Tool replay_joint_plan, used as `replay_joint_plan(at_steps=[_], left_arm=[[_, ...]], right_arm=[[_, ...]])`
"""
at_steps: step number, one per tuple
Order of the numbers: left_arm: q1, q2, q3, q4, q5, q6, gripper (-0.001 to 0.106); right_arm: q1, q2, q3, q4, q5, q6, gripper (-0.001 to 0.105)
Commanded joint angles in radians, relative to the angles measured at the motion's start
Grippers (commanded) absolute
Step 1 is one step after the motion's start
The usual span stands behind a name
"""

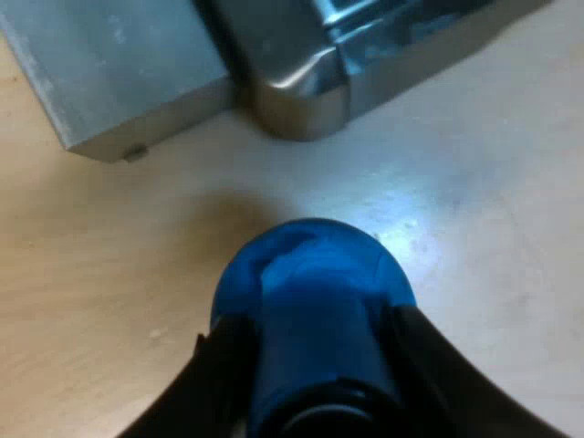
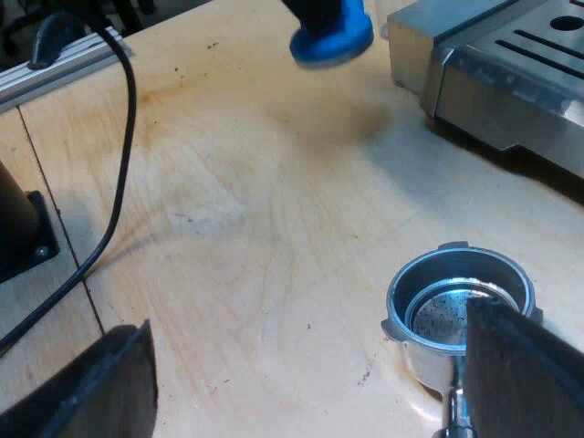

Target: Grind coffee beans and then tamp

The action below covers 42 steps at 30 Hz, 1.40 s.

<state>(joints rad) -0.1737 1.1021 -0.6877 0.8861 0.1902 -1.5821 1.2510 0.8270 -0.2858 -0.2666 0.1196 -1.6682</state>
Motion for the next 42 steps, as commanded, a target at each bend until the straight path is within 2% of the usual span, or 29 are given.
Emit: replay_joint_plan(at_steps=[1, 5, 8, 9, 10, 17, 18, 20, 21, 22, 23, 24, 25, 28, 30, 36, 39, 40, 42], left_arm=[[-0.002, 0.019, 0.03, -0.063, 0.0, -0.014, 0.0], [-0.002, 0.053, 0.058, -0.11, 0.0, -0.014, 0.0], [-0.002, 0.108, 0.069, -0.137, -0.047, -0.014, 0.0], [-0.002, 0.129, 0.069, -0.143, -0.09, -0.014, 0.0], [-0.002, 0.144, 0.069, -0.149, -0.095, -0.008, 0.0], [-0.002, 0.158, 0.069, -0.157, -0.082, -0.006, 0.001], [-0.002, 0.158, 0.069, -0.157, -0.082, -0.006, 0.011], [-0.002, 0.158, 0.069, -0.157, -0.082, -0.006, 0.012], [-0.002, 0.158, 0.069, -0.157, -0.082, -0.006, 0.017], [-0.002, 0.158, 0.069, -0.157, -0.082, -0.006, 0.031], [-0.002, 0.158, 0.069, -0.154, -0.082, -0.006, 0.054], [-0.002, 0.158, 0.069, -0.151, -0.082, -0.006, 0.067], [-0.002, 0.158, 0.069, -0.15, -0.082, -0.006, 0.074], [-0.002, 0.158, 0.069, -0.15, -0.082, -0.017, 0.085], [-0.002, 0.158, 0.065, -0.144, -0.082, -0.029, 0.088], [-0.004, 0.098, 0.009, -0.089, -0.082, -0.034, 0.09], [-0.004, 0.021, -0.008, -0.077, -0.082, -0.034, 0.09], [-0.004, -0.011, -0.014, -0.066, -0.082, -0.034, 0.09], [-0.004, -0.074, -0.02, -0.034, -0.082, -0.037, 0.09]], right_arm=[[-0.001, -0.006, -0.004, -0.006, -0.005, -0.013, 0.07], [-0.001, -0.006, -0.004, -0.006, -0.005, -0.013, 0.07], [-0.001, -0.006, -0.004, -0.006, -0.005, -0.013, 0.07], [-0.001, -0.006, -0.004, -0.006, -0.005, -0.013, 0.07], [-0.001, -0.006, -0.004, -0.006, -0.005, -0.013, 0.07], [-0.001, -0.006, -0.004, -0.006, -0.005, -0.013, 0.07], [-0.001, -0.006, -0.004, -0.006, -0.005, -0.013, 0.07], [-0.001, -0.006, -0.004, -0.003, -0.005, -0.013, 0.07], [-0.001, -0.006, -0.004, 0.0, -0.005, -0.013, 0.07], [-0.001, -0.006, -0.004, 0.002, -0.005, -0.013, 0.07], [-0.001, -0.006, -0.002, 0.002, -0.005, -0.013, 0.07], [-0.001, -0.006, -0.002, 0.01, -0.005, -0.013, 0.07], [-0.001, -0.006, -0.002, 0.013, -0.005, -0.013, 0.07], [-0.001, -0.006, -0.002, 0.017, -0.005, -0.013, 0.07], [-0.001, -0.006, -0.002, 0.017, -0.005, -0.013, 0.07], [-0.001, -0.006, -0.002, 0.017, -0.005, -0.004, 0.07], [-0.001, -0.006, -0.002, 0.017, -0.005, 0.023, 0.07], [-0.001, -0.006, -0.002, 0.017, -0.005, 0.077, 0.07], [-0.001, -0.006, -0.002, 0.017, -0.013, 0.106, 0.07]])
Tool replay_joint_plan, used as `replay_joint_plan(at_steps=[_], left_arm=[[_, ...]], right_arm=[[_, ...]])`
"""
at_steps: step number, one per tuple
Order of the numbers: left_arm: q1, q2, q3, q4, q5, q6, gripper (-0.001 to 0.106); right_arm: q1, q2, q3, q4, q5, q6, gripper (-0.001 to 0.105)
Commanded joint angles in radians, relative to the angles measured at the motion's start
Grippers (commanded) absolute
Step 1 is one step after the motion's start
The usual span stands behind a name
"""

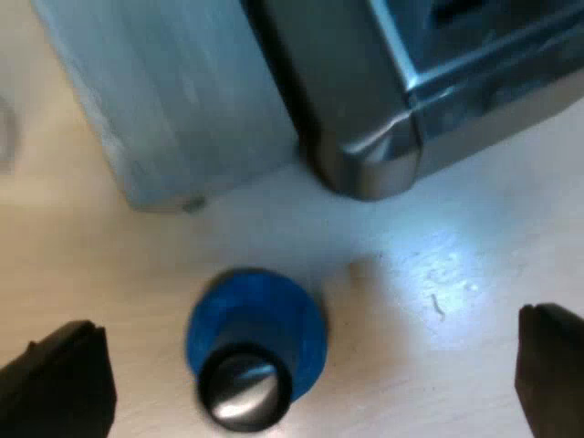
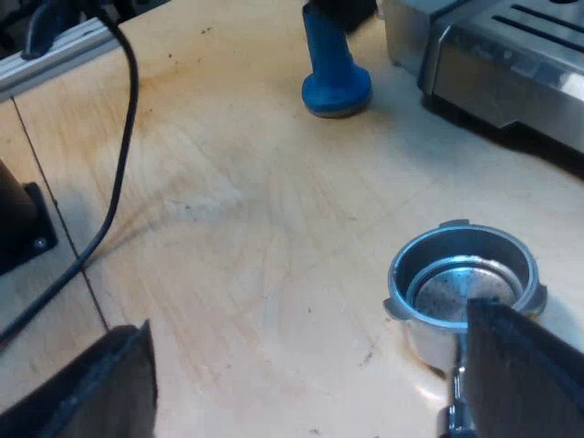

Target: Grind coffee beans and then tamp

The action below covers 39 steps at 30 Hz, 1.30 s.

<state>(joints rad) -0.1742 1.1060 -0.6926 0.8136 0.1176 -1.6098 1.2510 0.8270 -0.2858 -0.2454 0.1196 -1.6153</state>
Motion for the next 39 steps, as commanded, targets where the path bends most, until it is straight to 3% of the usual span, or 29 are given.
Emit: replay_joint_plan(at_steps=[1, 6, 9, 16, 23, 26, 31, 39], left_arm=[[-0.004, -0.117, -0.015, 0.054, -0.009, -0.017, 0.09], [-0.006, -0.248, -0.015, 0.079, -0.009, -0.073, 0.09], [-0.006, -0.35, -0.015, 0.082, -0.009, -0.087, 0.09], [-0.006, -0.601, -0.023, 0.111, -0.009, -0.093, 0.09], [-0.006, -0.779, -0.036, 0.111, -0.009, -0.093, 0.09], [-0.006, -0.808, -0.058, 0.111, -0.009, -0.093, 0.09], [-0.006, -0.812, -0.116, 0.111, -0.009, -0.096, 0.09], [0.0, -0.792, -0.125, 0.109, -0.011, -0.118, 0.09]], right_arm=[[-0.001, -0.006, -0.007, -0.004, -0.034, 0.067, 0.07], [-0.001, -0.006, -0.059, 0.011, -0.156, 0.07, 0.07], [-0.001, -0.006, -0.136, 0.139, -0.188, 0.07, 0.07], [-0.003, -0.006, -0.361, 0.56, -0.192, 0.068, 0.07], [-0.033, -0.006, -0.501, 0.749, -0.163, 0.064, 0.07], [-0.099, -0.006, -0.525, 0.792, -0.216, 0.088, 0.07], [-0.364, -0.006, -0.532, 0.848, -0.438, 0.112, 0.07], [-0.735, -0.032, -0.532, 0.907, -0.581, 0.109, 0.07]])
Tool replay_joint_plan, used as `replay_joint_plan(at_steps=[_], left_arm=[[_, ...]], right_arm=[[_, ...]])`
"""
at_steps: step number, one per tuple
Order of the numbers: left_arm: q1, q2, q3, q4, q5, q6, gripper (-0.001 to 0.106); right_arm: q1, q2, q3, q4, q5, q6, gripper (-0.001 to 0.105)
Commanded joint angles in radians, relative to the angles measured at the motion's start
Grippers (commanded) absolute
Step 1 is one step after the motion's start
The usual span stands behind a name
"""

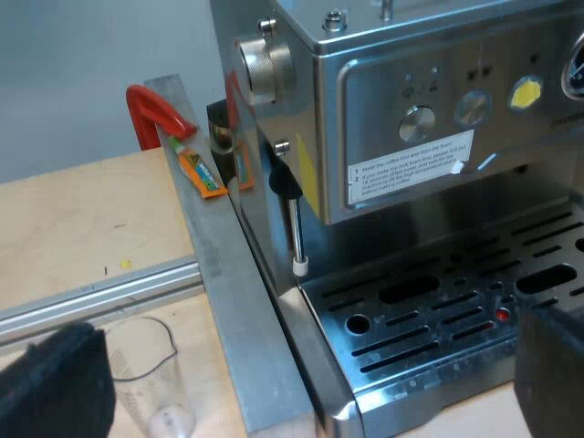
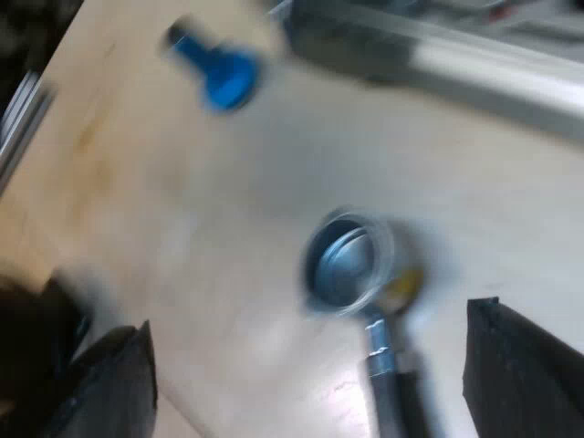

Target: Grind coffee beans and then tamp

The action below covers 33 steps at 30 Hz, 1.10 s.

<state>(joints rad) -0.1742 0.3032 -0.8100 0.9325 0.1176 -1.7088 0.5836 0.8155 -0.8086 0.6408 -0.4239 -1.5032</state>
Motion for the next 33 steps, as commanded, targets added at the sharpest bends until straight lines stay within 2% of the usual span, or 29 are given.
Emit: replay_joint_plan(at_steps=[1, 5, 8, 9, 10, 18, 20, 25, 27, 31, 33], left_arm=[[0.008, 0.026, -0.008, -0.01, -0.011, -0.019, 0.09], [0.057, 0.075, -0.008, -0.01, -0.004, -0.019, 0.09], [0.095, 0.104, -0.008, -0.01, 0.026, -0.019, 0.09], [0.14, 0.125, -0.008, -0.01, 0.065, -0.019, 0.09], [0.153, 0.129, -0.008, -0.01, 0.067, -0.019, 0.09], [0.158, 0.128, -0.008, 0.005, 0.081, -0.019, 0.09], [0.158, 0.126, -0.008, 0.007, 0.081, -0.019, 0.09], [0.158, 0.118, -0.008, 0.029, 0.081, -0.016, 0.09], [0.118, 0.039, -0.008, 0.042, 0.081, 0.01, 0.09], [0.099, -0.038, -0.008, 0.042, 0.081, 0.034, 0.09], [0.099, -0.09, -0.008, 0.042, 0.071, 0.034, 0.09]], right_arm=[[-0.124, -0.034, -0.009, 0.033, -0.048, -0.003, 0.07], [-0.279, -0.077, -0.009, 0.087, -0.079, -0.048, 0.07], [-0.409, -0.112, -0.009, 0.154, -0.082, -0.096, 0.07], [-0.461, -0.128, -0.009, 0.188, -0.082, -0.122, 0.07], [-0.503, -0.142, -0.009, 0.216, -0.086, -0.15, 0.07], [-0.754, -0.208, -0.009, 0.386, -0.152, -0.357, 0.07], [-0.775, -0.239, -0.009, 0.412, -0.163, -0.408, 0.07], [-0.755, -0.337, -0.009, 0.419, -0.165, -0.426, 0.07], [-0.73, -0.401, -0.009, 0.442, -0.165, -0.47, 0.07], [-0.703, -0.493, -0.009, 0.46, -0.148, -0.476, 0.07], [-0.697, -0.552, -0.009, 0.46, -0.103, -0.476, 0.07]])
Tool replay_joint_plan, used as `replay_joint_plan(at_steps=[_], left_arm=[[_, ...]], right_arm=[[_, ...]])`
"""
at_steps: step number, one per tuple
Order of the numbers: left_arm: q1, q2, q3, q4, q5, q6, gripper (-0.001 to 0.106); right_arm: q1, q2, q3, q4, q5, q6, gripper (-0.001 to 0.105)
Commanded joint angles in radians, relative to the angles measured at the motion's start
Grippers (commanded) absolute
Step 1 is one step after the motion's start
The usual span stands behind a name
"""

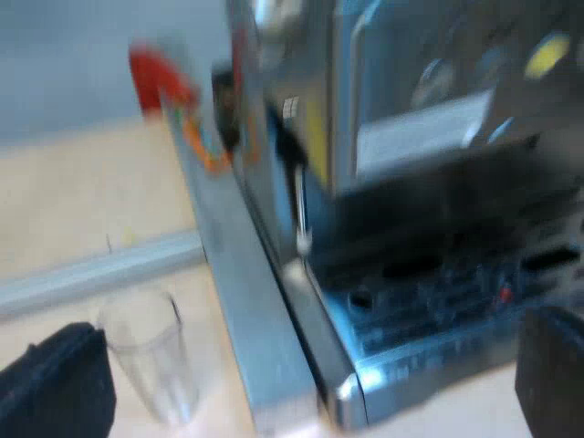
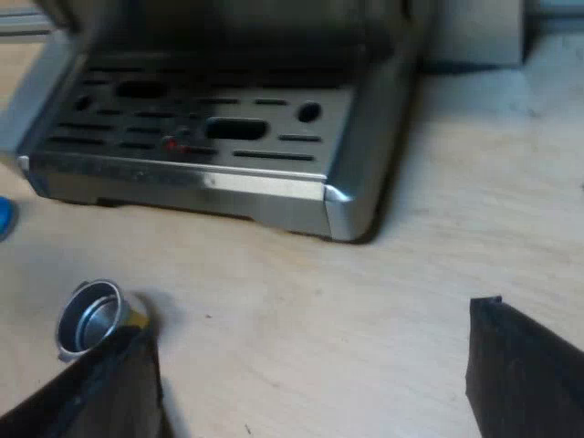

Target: Grind coffee beans and then tamp

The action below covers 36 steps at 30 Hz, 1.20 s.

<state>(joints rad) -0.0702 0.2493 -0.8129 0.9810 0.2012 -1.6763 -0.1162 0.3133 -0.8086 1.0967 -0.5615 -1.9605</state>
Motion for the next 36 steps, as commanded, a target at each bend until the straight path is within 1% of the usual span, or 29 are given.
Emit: replay_joint_plan(at_steps=[1, 3, 5, 10, 12, 13, 14, 15, 16, 17, 18, 20, 21, 23, 24, 26, 28, 31, 33, 34, 36], left_arm=[[-0.005, -0.045, -0.005, -0.007, -0.012, 0.002, 0.09], [-0.005, -0.084, -0.005, -0.007, -0.018, 0.002, 0.09], [-0.005, -0.13, -0.005, -0.007, -0.018, 0.002, 0.09], [-0.005, -0.209, -0.005, 0.024, -0.018, 0.002, 0.09], [-0.005, -0.258, -0.005, 0.094, -0.052, 0.002, 0.09], [-0.005, -0.269, -0.005, 0.113, -0.06, 0.002, 0.09], [-0.005, -0.291, -0.005, 0.148, -0.09, 0.002, 0.09], [-0.005, -0.294, -0.005, 0.154, -0.095, 0.002, 0.09], [-0.005, -0.313, -0.005, 0.18, -0.117, 0.002, 0.09], [-0.005, -0.351, -0.005, 0.221, -0.147, 0.002, 0.09], [-0.005, -0.378, -0.005, 0.238, -0.15, 0.002, 0.09], [-0.005, -0.4, -0.002, 0.254, -0.148, -0.021, 0.09], [-0.005, -0.408, -0.005, 0.291, -0.145, -0.041, 0.09], [-0.002, -0.402, -0.005, 0.354, -0.145, -0.054, 0.09], [-0.002, -0.404, 0.004, 0.367, -0.149, -0.054, 0.09], [-0.002, -0.404, 0.017, 0.362, -0.148, -0.054, 0.09], [-0.002, -0.404, 0.032, 0.333, -0.154, -0.054, 0.09], [-0.002, -0.402, 0.067, 0.251, -0.165, -0.054, 0.09], [-0.002, -0.402, 0.107, 0.17, -0.165, -0.054, 0.09], [-0.002, -0.402, 0.118, 0.158, -0.165, -0.054, 0.09], [-0.002, -0.402, 0.164, 0.096, -0.165, -0.054, 0.09]], right_arm=[[0.003, -0.071, -0.009, 0.007, 0.047, -0.017, 0.07], [0.003, -0.112, -0.009, 0.007, 0.085, -0.006, 0.07], [0.003, -0.168, -0.009, 0.007, 0.115, 0.027, 0.07], [0.003, -0.268, -0.009, 0.007, 0.117, 0.038, 0.07], [0.003, -0.321, -0.009, 0.026, 0.148, 0.059, 0.07], [0.003, -0.335, -0.009, 0.031, 0.158, 0.061, 0.07], [0.003, -0.344, -0.009, 0.039, 0.164, 0.061, 0.07], [0.003, -0.344, -0.009, 0.039, 0.164, 0.061, 0.07], [0.003, -0.348, -0.009, 0.042, 0.167, 0.061, 0.07], [0.003, -0.373, -0.009, 0.062, 0.196, 0.061, 0.07], [0.004, -0.368, -0.021, 0.122, 0.209, 0.045, 0.07], [0.004, -0.37, -0.013, 0.116, 0.207, 0.041, 0.07], [0.004, -0.37, -0.002, 0.11, 0.211, 0.041, 0.07], [0.004, -0.37, 0.01, 0.11, 0.206, 0.048, 0.07], [0.004, -0.37, 0.016, 0.11, 0.206, 0.05, 0.07], [0.004, -0.368, 0.027, 0.091, 0.206, 0.05, 0.07], [0.004, -0.368, 0.041, 0.069, 0.206, 0.05, 0.07], [0.004, -0.368, 0.068, 0.024, 0.206, 0.05, 0.07], [0.004, -0.368, 0.1, -0.009, 0.206, 0.05, 0.07], [0.004, -0.368, 0.108, -0.016, 0.206, 0.05, 0.07], [0.004, -0.366, 0.14, -0.028, 0.206, 0.05, 0.07]])
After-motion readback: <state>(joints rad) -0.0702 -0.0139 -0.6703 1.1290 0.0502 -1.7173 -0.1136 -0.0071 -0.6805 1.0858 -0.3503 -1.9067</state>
